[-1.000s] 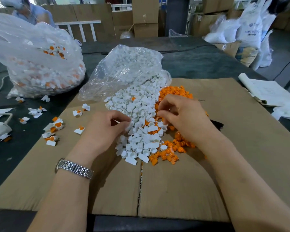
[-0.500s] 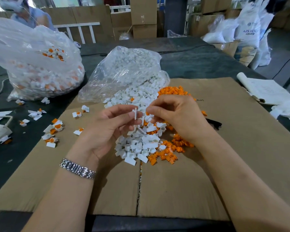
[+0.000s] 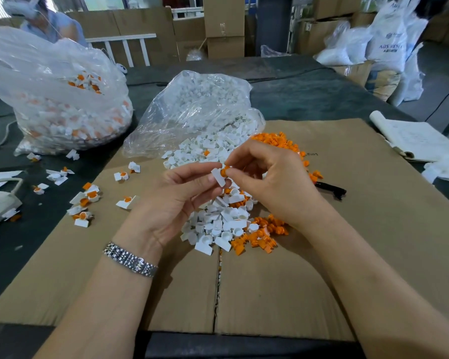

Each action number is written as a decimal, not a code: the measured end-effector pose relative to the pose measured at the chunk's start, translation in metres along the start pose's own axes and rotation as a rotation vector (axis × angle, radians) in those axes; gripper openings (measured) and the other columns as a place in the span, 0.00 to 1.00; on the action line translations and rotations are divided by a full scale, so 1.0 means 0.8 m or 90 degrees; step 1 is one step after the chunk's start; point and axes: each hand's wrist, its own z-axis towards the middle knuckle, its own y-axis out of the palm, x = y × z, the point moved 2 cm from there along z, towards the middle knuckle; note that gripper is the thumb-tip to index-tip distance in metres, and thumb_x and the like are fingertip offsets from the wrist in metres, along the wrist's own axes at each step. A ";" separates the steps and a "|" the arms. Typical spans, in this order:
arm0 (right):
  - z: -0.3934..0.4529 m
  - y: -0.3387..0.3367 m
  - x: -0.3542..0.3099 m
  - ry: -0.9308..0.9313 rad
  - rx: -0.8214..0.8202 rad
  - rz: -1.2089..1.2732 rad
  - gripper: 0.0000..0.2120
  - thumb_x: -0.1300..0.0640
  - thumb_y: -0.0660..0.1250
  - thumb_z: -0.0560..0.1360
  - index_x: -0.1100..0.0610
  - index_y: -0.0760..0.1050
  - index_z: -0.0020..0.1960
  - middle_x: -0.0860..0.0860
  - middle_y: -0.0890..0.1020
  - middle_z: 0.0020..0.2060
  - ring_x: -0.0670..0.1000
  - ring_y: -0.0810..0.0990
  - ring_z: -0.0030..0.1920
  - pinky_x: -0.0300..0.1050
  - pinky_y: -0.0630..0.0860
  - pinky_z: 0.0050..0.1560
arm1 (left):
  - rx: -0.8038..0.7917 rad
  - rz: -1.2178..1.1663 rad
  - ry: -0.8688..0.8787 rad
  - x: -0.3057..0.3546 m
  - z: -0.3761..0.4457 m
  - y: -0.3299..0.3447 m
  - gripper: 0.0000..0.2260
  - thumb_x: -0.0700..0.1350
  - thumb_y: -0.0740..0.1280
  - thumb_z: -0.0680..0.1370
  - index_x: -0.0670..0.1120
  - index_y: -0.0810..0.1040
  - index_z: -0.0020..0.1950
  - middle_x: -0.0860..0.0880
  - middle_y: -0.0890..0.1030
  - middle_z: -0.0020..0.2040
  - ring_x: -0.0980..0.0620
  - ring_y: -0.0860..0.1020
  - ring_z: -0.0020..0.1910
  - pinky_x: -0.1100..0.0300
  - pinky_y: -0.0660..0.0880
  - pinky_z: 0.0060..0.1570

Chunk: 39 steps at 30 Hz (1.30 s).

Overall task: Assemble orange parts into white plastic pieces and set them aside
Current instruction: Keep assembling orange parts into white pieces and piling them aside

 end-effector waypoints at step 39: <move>-0.002 0.011 0.007 -0.034 -0.058 -0.134 0.09 0.58 0.76 0.74 0.55 0.82 0.53 0.46 0.83 0.42 0.44 0.82 0.43 0.40 0.80 0.46 | 0.070 0.082 0.017 -0.007 0.005 -0.004 0.07 0.34 0.77 0.66 0.38 0.84 0.41 0.36 0.86 0.43 0.42 0.87 0.43 0.60 0.83 0.44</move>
